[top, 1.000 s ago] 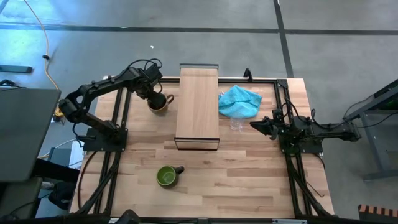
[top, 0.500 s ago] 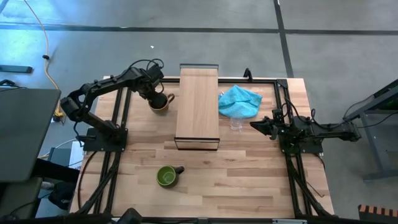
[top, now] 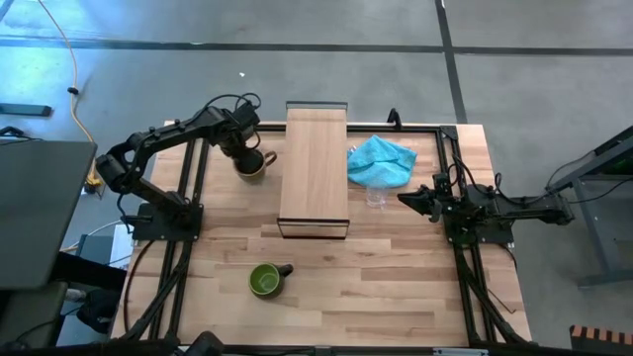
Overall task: Stack small to large cups/mugs on shelf
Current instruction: Put the brown and green mug on the shelf
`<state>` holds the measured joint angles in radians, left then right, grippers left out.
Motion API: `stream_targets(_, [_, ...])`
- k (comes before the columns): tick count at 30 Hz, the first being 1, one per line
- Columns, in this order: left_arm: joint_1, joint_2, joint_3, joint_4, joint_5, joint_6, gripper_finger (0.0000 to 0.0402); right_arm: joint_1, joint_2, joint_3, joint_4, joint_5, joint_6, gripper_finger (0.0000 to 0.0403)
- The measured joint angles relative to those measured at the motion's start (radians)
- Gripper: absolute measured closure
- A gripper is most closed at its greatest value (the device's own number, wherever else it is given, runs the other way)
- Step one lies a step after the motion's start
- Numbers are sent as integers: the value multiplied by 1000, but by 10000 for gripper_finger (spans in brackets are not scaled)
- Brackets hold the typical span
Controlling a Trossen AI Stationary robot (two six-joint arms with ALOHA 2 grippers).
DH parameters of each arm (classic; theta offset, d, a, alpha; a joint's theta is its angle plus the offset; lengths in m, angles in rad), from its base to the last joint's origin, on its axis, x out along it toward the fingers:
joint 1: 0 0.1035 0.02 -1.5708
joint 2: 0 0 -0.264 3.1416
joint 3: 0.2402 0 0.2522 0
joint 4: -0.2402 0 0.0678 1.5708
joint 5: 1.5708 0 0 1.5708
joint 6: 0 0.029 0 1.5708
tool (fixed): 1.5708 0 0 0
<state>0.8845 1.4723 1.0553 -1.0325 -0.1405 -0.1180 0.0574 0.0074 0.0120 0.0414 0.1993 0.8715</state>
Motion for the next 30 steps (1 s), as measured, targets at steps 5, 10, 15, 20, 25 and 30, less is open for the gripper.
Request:
stream_targets(5, [0,-12,-1,-26,2,106,383,0,0,0,0,0,0,297])
stream_targets(10, [0,-32,-2,-46,29,226,385,0,0,0,0,0,0,297])
stream_targets(15, [0,-35,-3,-61,83,352,387,0,0,0,0,0,3,297])
stream_targets(20, [-1,-35,-4,-45,105,403,387,0,0,0,-1,0,10,297])
stream_targets(25, [-1,-35,-4,-10,104,402,359,0,0,0,0,1,11,297])
stream_targets(30, [-1,-33,-4,20,103,402,320,0,0,0,0,11,10,297])
